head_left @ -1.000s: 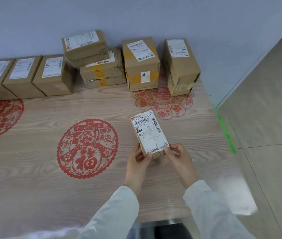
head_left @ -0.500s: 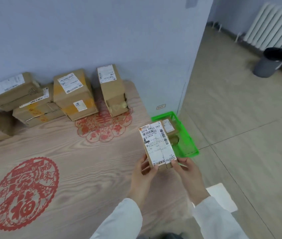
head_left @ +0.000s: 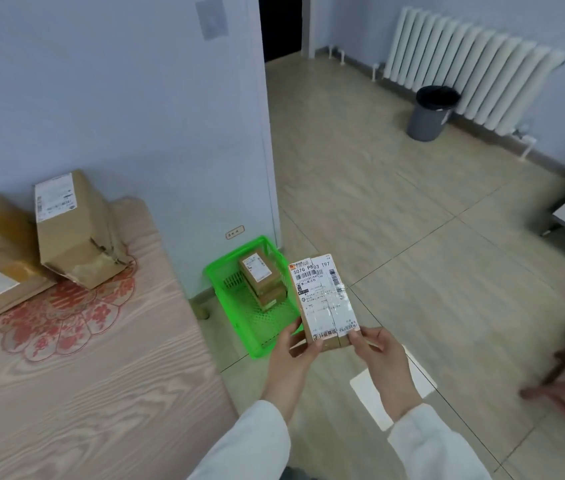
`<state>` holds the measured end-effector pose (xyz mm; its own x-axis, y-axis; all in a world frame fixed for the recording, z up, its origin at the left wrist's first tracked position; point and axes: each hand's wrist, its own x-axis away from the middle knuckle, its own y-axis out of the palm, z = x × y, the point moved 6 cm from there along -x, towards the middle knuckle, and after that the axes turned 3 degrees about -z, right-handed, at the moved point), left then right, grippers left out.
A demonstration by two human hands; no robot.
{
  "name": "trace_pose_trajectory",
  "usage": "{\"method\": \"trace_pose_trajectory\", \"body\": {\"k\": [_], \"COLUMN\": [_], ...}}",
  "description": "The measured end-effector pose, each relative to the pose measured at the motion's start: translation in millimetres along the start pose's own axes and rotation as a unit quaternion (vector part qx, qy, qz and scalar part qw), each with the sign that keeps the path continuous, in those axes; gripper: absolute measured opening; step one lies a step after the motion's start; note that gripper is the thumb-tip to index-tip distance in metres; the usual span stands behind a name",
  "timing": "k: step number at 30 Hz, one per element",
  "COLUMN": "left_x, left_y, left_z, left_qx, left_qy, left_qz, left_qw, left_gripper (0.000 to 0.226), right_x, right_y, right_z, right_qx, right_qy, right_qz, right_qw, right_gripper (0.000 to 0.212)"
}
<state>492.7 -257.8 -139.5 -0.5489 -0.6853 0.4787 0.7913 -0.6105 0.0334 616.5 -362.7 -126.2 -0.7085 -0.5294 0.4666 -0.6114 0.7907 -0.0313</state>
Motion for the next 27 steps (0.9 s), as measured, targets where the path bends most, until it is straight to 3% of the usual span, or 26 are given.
{"method": "trace_pose_trajectory", "body": {"k": [13, 27], "left_x": [-118, -237], "left_y": [24, -21], "left_z": [37, 47], "left_qx": [0.002, 0.032], "left_qy": [-0.001, -0.049], "left_qz": [0.019, 0.153], "left_qw": [1.0, 0.986], "left_gripper": [0.047, 0.024], "right_x": [-130, -274], "right_y": [9, 90], "right_z": [-38, -42], "right_qx": [0.016, 0.046], "right_qy": [0.015, 0.046], "right_qz": [-0.009, -0.102], "right_qw": [1.0, 0.993], "right_gripper": [0.009, 0.009]}}
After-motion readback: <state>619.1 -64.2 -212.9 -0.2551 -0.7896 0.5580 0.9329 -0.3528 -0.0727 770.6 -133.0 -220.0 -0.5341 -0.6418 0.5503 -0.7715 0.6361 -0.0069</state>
